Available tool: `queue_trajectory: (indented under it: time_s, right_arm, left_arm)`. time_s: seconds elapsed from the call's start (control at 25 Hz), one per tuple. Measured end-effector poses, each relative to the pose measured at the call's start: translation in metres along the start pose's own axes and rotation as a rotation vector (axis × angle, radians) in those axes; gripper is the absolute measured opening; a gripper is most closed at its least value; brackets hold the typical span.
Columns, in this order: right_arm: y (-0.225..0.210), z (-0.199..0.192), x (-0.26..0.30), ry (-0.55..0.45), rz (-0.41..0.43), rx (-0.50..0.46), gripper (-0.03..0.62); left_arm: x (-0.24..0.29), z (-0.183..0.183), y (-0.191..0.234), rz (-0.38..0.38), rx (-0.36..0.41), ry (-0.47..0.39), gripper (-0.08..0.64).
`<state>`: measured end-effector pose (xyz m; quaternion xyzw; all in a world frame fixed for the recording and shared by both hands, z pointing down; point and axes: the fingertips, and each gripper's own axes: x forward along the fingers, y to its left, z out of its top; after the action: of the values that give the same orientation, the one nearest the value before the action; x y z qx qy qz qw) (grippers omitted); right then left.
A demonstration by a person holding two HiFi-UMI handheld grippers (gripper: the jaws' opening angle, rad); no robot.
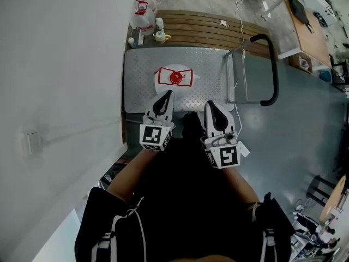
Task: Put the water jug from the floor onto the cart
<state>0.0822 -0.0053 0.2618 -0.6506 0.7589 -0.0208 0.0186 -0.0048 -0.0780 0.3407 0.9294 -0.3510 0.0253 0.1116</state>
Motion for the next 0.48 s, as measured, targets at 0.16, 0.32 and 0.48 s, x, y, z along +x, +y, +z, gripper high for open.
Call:
queue_trajectory:
  time_s: [0.16, 0.32, 0.48]
  right_arm:
    - [0.005, -0.004, -0.01, 0.028, -0.026, -0.003, 0.018]
    - [0.013, -0.004, -0.005, 0.053, -0.048, 0.003, 0.018]
    - [0.017, 0.003, -0.007, 0.047, -0.056, -0.009, 0.018]
  left_arm:
    - [-0.011, 0.002, 0.003, 0.007, 0.005, -0.007, 0.018]
    - [-0.019, 0.001, 0.016, 0.009, -0.011, 0.005, 0.018]
    - [-0.024, 0.004, 0.013, 0.002, -0.01, 0.005, 0.018]
